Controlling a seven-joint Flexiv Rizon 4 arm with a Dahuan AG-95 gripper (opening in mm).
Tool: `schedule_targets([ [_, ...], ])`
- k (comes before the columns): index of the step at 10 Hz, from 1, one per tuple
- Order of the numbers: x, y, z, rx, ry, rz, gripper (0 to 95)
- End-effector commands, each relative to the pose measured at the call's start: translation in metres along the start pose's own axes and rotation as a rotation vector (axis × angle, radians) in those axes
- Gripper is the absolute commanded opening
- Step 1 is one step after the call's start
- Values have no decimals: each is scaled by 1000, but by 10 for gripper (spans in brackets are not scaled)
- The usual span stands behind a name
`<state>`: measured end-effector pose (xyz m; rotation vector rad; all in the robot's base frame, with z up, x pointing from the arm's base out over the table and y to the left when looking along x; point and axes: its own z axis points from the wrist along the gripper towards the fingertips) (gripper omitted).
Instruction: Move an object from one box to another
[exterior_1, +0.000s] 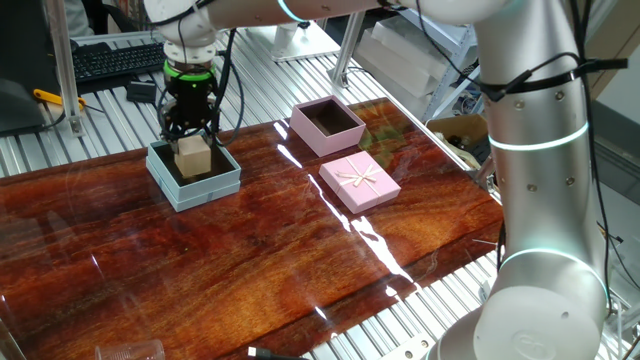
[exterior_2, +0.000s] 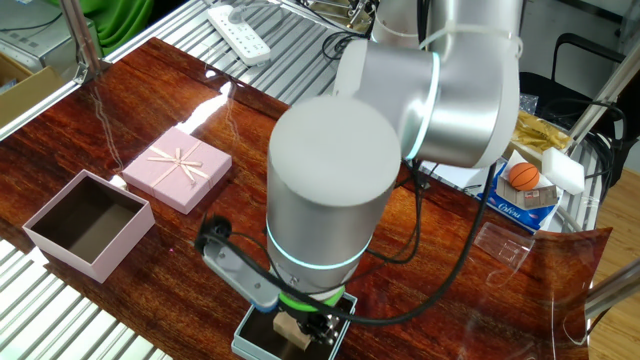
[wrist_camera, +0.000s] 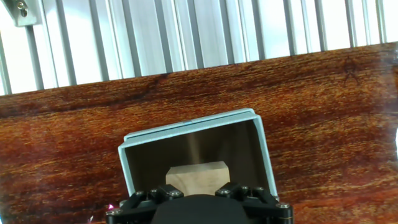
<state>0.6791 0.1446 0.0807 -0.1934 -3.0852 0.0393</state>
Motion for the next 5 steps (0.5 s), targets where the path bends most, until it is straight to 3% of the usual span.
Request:
schedule_targets([
  [1, 0, 1, 4, 1, 1, -2, 0],
  [5, -3, 1, 9, 4, -2, -15, 0],
])
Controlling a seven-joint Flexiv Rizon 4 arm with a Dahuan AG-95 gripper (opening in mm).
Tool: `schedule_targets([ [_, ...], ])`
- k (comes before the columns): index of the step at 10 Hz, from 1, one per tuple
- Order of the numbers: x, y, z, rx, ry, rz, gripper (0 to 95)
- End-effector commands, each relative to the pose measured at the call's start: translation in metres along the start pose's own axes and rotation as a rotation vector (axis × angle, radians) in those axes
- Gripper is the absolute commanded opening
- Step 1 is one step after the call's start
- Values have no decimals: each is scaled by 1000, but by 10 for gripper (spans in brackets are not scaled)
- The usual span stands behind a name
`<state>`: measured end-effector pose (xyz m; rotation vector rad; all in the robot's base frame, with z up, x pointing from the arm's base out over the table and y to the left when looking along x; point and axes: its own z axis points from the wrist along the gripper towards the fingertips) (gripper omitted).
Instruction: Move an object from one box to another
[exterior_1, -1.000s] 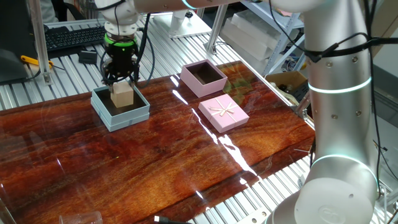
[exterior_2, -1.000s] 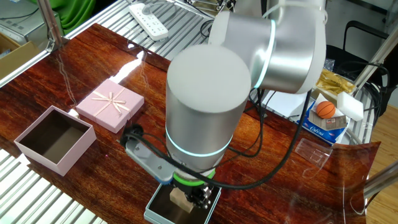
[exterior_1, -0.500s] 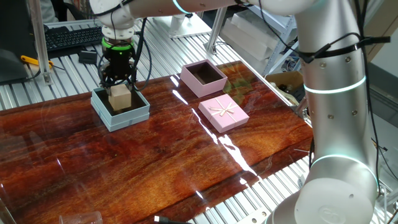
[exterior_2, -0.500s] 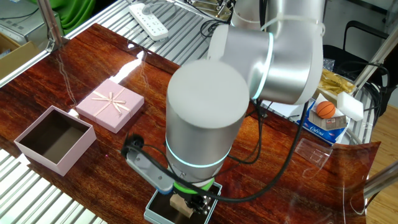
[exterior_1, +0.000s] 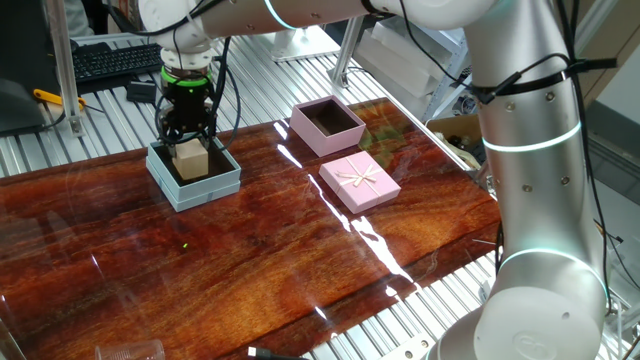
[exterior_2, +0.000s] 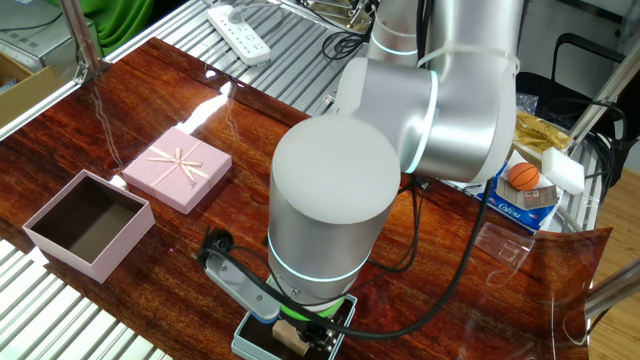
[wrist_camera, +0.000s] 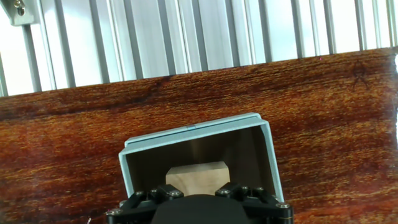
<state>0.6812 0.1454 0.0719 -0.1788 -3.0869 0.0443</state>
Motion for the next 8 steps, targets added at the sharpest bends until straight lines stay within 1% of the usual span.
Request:
schedule_targets([
  [1, -1, 0, 2, 1, -1, -6, 0],
  [5, -6, -2, 9, -8, -2, -22, 0],
  [8, -7, -2, 10, -12, -1, -21, 0],
])
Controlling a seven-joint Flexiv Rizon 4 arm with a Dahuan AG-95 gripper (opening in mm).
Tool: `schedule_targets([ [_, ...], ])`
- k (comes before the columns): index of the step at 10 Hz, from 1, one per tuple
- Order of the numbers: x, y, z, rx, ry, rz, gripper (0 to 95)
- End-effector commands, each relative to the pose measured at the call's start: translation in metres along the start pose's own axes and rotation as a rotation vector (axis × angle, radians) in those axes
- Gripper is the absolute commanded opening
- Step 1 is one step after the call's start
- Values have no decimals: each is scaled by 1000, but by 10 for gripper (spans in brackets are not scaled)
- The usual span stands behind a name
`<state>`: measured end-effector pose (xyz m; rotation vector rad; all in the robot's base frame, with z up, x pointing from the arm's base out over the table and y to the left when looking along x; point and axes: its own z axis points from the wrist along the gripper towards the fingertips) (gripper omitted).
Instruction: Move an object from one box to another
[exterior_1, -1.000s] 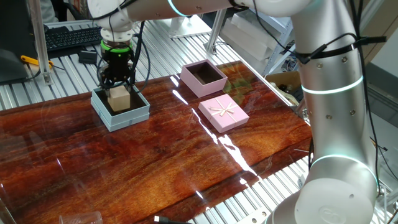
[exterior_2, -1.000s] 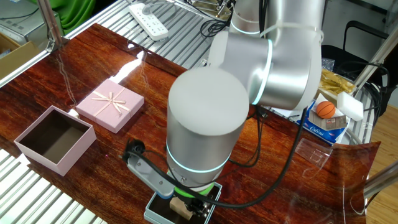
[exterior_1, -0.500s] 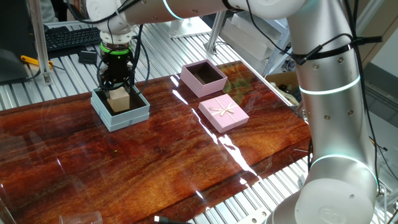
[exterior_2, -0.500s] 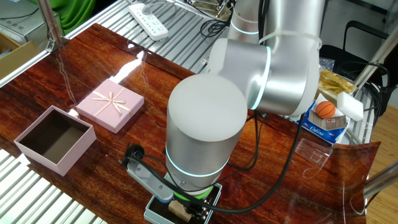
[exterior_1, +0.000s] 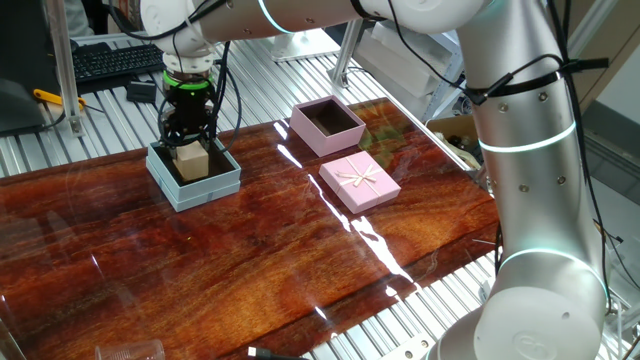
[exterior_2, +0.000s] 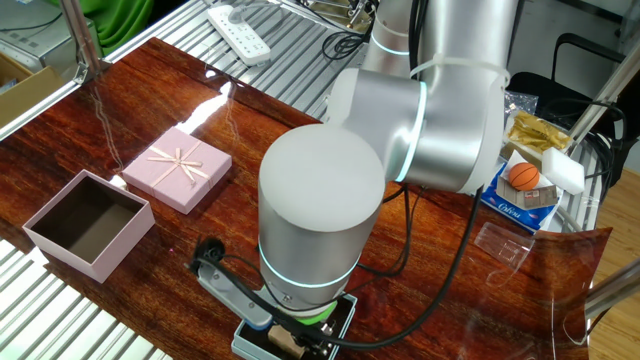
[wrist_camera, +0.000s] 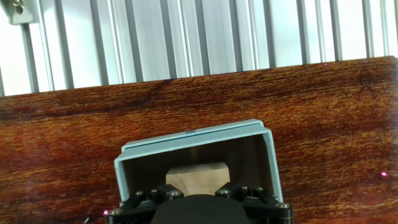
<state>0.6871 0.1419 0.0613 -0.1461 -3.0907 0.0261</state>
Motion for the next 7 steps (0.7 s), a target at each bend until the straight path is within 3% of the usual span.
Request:
schedule_targets([
  [1, -1, 0, 1, -1, 1, 0, 0],
  [5, -1, 0, 2, -2, 9, 3, 0],
  [6, -1, 0, 2, -3, 11, 11, 190],
  [7, -1, 0, 3, -2, 11, 15, 190],
])
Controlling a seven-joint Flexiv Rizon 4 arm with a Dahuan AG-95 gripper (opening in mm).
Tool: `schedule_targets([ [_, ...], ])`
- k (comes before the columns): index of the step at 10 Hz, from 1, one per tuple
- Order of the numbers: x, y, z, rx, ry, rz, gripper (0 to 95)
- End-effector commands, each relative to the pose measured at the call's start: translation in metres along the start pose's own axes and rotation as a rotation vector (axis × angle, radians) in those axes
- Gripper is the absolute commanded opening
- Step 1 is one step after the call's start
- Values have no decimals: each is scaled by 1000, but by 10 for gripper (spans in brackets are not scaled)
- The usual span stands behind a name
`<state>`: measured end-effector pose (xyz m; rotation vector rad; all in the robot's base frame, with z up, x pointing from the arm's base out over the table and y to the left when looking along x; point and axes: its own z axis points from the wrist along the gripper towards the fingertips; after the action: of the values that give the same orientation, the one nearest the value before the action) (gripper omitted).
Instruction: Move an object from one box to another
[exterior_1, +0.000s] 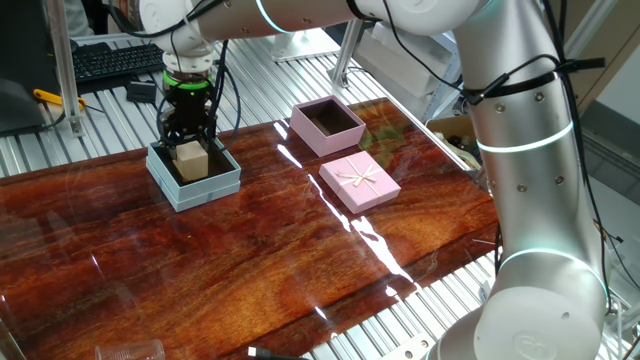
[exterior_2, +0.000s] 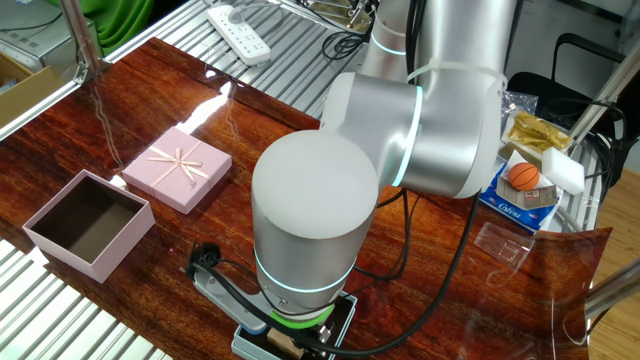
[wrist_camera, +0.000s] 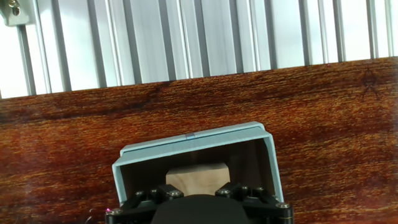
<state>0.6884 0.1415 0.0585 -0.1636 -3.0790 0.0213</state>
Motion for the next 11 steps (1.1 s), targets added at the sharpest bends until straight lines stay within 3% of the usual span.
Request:
schedule_targets([
  [1, 0, 0, 0, 0, -1, 8, 190],
  [2, 0, 0, 0, 0, -1, 12, 190],
  [3, 0, 0, 0, -1, -1, 14, 380],
  [7, 0, 0, 0, -3, -1, 29, 380],
  [8, 0, 0, 0, -4, 0, 31, 570],
  [11, 0, 0, 0, -3, 7, 26, 570],
])
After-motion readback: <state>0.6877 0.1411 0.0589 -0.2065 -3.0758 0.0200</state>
